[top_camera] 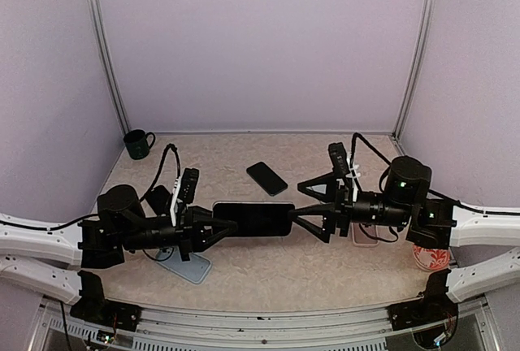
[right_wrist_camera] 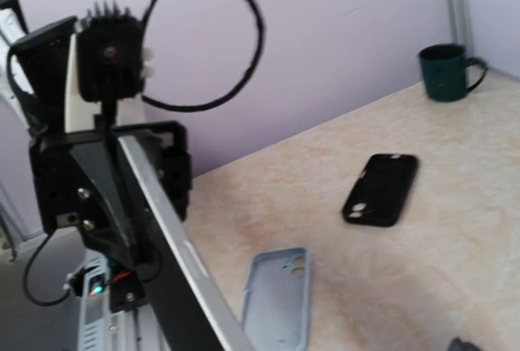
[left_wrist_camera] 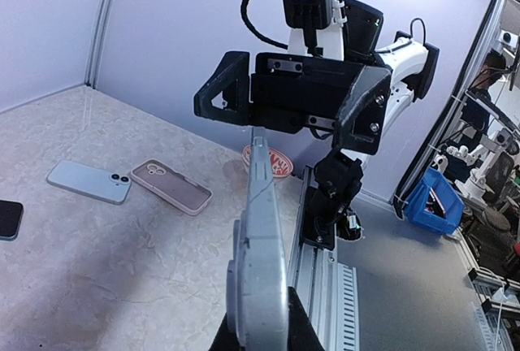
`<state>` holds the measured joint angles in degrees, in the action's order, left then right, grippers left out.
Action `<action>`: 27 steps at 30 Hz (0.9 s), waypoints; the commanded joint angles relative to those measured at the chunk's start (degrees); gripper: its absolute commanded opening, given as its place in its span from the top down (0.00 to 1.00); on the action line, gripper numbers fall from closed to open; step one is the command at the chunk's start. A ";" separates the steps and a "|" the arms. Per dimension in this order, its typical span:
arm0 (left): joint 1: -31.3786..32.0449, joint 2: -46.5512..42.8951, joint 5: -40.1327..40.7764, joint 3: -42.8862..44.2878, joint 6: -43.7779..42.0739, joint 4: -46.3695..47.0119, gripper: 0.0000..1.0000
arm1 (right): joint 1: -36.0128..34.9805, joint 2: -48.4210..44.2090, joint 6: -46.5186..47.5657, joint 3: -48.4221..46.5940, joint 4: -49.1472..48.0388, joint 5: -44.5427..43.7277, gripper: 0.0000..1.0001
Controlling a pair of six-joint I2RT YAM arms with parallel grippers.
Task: Put the phone into the phone case
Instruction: Pass from the left arm to the right
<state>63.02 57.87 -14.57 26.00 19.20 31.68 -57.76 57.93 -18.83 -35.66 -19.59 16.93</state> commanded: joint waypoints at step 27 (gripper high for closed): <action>-0.23 6.47 -0.54 0.38 3.36 14.37 1.00 | 0.36 17.06 -14.94 0.71 -26.65 22.92 0.14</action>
<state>63.02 64.45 -16.01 25.96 22.70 39.94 -57.67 73.95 -30.94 -34.06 -40.69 35.00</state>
